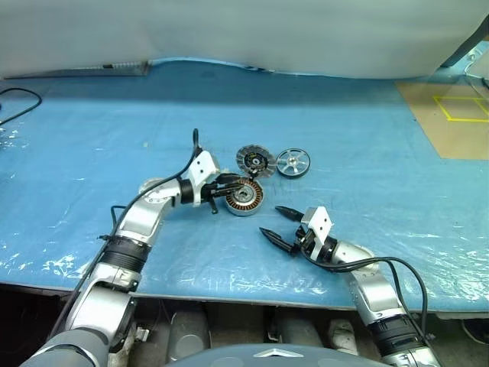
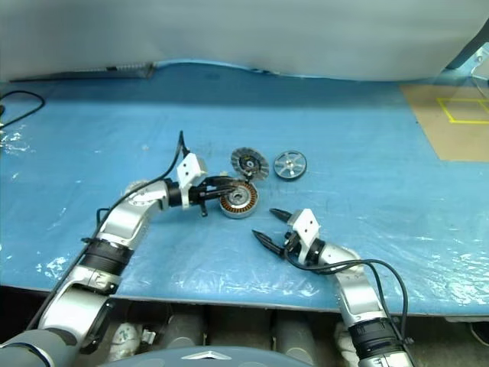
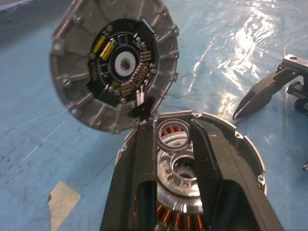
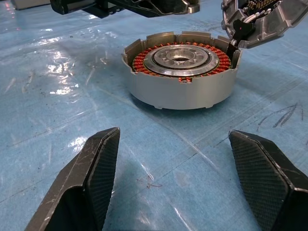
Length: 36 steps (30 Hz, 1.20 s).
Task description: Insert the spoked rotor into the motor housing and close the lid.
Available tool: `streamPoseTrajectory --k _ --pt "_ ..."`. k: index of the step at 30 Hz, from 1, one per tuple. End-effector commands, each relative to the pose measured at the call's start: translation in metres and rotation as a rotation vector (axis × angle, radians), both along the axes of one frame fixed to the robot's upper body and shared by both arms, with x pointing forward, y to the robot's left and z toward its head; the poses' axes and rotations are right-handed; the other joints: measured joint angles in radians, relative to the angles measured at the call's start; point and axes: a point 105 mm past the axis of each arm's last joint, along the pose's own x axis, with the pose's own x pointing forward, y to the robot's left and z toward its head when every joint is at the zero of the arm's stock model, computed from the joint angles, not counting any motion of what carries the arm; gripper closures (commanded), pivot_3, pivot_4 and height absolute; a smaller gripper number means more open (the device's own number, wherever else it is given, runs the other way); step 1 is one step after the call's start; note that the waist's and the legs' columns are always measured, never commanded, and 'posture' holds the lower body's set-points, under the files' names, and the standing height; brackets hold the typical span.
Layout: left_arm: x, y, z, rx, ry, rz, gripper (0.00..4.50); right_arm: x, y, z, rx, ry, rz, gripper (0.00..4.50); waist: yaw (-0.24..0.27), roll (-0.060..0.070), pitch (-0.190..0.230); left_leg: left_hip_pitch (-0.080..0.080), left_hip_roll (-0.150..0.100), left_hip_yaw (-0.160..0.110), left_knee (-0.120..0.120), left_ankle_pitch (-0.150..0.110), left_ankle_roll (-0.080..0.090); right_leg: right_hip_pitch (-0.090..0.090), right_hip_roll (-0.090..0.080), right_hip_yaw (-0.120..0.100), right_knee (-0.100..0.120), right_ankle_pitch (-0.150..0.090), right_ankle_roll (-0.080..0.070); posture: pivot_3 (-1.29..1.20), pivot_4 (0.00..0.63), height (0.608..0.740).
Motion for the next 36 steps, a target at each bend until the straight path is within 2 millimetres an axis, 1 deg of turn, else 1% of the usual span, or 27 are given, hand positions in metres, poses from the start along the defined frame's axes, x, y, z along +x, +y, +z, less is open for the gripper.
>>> streamPoseTrajectory --k 1,4,6,7,9,15,17,20,23,24,25,26,28,29,31,32,34,35,36 --pt "0.000 -0.009 0.006 0.006 -0.042 -0.040 3.83 0.001 0.002 0.005 -0.001 -0.029 0.005 0.66 0.000 0.000 0.000 0.000 0.000 0.000 0.000 0.000 0.000 0.000 0.000 0.000 0.000 0.000 0.000 0.00 0.150 0.740" --pt "0.000 -0.013 0.002 0.023 -0.038 -0.057 3.83 0.001 0.002 0.005 -0.004 -0.032 0.001 0.66 -0.001 0.000 0.000 0.000 0.000 0.000 0.000 0.000 0.000 0.000 0.000 0.000 0.000 0.000 0.000 0.00 0.150 0.740" --pt "-0.001 -0.014 -0.002 0.038 -0.035 -0.063 3.09 0.002 0.001 0.005 -0.008 -0.033 -0.003 0.66 0.000 0.000 0.000 0.000 0.000 0.000 0.000 0.000 0.000 0.000 0.000 0.000 0.000 0.000 0.000 0.00 0.150 0.740" --pt "-0.001 -0.014 -0.003 0.040 -0.033 -0.065 2.81 0.002 0.001 0.005 -0.010 -0.034 -0.005 0.66 0.000 0.000 0.000 0.000 0.000 0.000 0.000 0.000 0.000 0.000 0.000 0.000 0.000 0.000 0.000 0.00 0.150 0.740" --pt "-0.002 -0.013 -0.004 0.042 -0.030 -0.066 2.10 0.003 0.000 0.005 -0.014 -0.034 -0.010 0.66 0.000 0.000 0.000 0.000 0.000 0.000 0.000 0.000 0.000 0.000 0.000 0.000 0.000 0.000 0.000 0.00 0.150 0.740" --pt "-0.004 -0.006 -0.006 0.039 -0.020 -0.051 0.03 0.004 -0.002 0.003 -0.026 -0.031 -0.019 0.66 0.000 0.000 0.000 0.000 0.000 0.000 0.000 0.000 0.000 0.000 0.000 0.000 0.000 0.000 0.000 0.00 0.150 0.740" --pt "-0.006 -0.004 0.002 -0.018 -0.009 -0.043 0.03 0.007 -0.004 0.006 -0.015 -0.031 -0.039 0.66 0.000 0.000 0.000 0.000 0.000 0.000 0.000 0.000 0.000 0.000 0.000 0.000 0.000 0.000 0.000 0.00 0.150 0.740" --pt "-0.014 0.000 0.018 -0.117 0.014 -0.053 0.03 0.015 -0.015 0.012 -0.001 -0.031 -0.094 0.66 0.000 0.000 0.000 0.000 0.000 0.000 0.000 0.000 0.000 0.000 0.000 0.000 0.000 0.000 0.000 0.00 0.150 0.740" --pt "-0.016 0.011 0.028 -0.191 0.002 0.003 0.03 0.025 -0.028 0.021 -0.022 -0.038 -0.164 0.66 0.000 0.000 0.000 0.000 0.000 0.000 0.000 0.000 0.000 0.000 0.000 0.000 0.000 0.000 0.000 0.00 0.150 0.740" --pt "-0.016 0.017 0.030 -0.219 0.010 0.034 0.01 0.029 -0.031 0.026 -0.010 -0.027 -0.173 0.86 -0.001 0.000 0.000 0.000 0.000 0.000 0.000 0.000 0.000 0.000 0.000 0.000 0.000 0.000 0.000 0.00 0.150 0.740" --pt "-0.017 0.025 0.028 -0.235 0.022 0.069 0.19 0.033 -0.033 0.034 -0.003 -0.020 -0.177 1.10 -0.002 0.000 0.000 0.000 0.000 0.000 0.000 0.000 0.000 0.000 0.000 0.001 0.000 0.000 0.000 0.00 0.150 0.740" --pt "-0.018 0.034 0.021 -0.231 0.035 0.113 0.40 0.037 -0.034 0.042 0.001 -0.002 -0.182 1.33 -0.005 0.001 0.000 0.000 0.000 0.000 0.000 0.000 0.000 0.000 0.000 0.000 0.000 0.000 0.000 0.00 0.150 0.740" --pt "-0.022 0.046 0.008 -0.216 0.062 0.166 0.89 0.045 -0.034 0.055 -0.013 -0.003 -0.195 1.96 -0.015 0.001 0.000 0.001 0.000 0.000 -0.001 0.000 0.000 0.000 0.001 0.001 0.000 0.000 0.000 0.00 0.150 0.740" --pt "-0.024 0.048 0.005 -0.213 0.069 0.176 1.32 0.047 -0.034 0.058 -0.024 -0.004 -0.204 2.40 -0.017 0.001 0.000 0.001 0.000 0.000 -0.001 0.000 0.000 0.000 0.001 0.001 0.000 0.000 0.000 0.00 0.150 0.740" --pt "-0.030 0.053 -0.003 -0.230 0.073 0.205 2.03 0.054 -0.030 0.065 -0.084 0.012 -0.204 3.11 -0.017 0.001 0.000 0.001 0.000 0.000 -0.001 0.000 0.000 0.000 0.001 0.000 0.000 0.000 0.000 0.00 0.150 0.740" --pt "-0.036 0.054 -0.006 -0.256 0.072 0.202 2.31 0.055 -0.027 0.067 -0.119 0.028 -0.192 3.42 -0.017 0.001 0.000 0.001 0.000 0.000 -0.001 0.000 0.000 0.000 0.001 0.000 0.000 0.000 0.000 0.00 0.150 0.740" --pt "-0.042 0.056 -0.010 -0.275 0.056 0.210 3.09 0.056 -0.021 0.071 -0.159 0.036 -0.165 4.19 -0.016 0.001 0.001 0.001 0.000 0.000 -0.001 0.000 0.000 0.000 0.001 0.001 0.000 0.000 0.000 0.00 0.150 0.740" --pt "-0.043 0.056 -0.012 -0.274 0.044 0.219 3.41 0.056 -0.018 0.074 -0.166 0.034 -0.152 4.49 -0.014 0.001 0.001 0.000 0.000 0.000 -0.001 0.000 0.000 0.000 0.001 0.000 -0.001 0.000 0.000 0.00 0.150 0.740" --pt "-0.047 0.056 -0.017 -0.259 0.043 0.224 3.79 0.055 -0.013 0.078 -0.182 0.036 -0.126 4.50 -0.012 0.001 0.001 0.000 0.000 0.000 -0.002 0.000 0.000 0.000 0.001 0.000 -0.001 0.000 0.000 0.00 0.150 0.740"
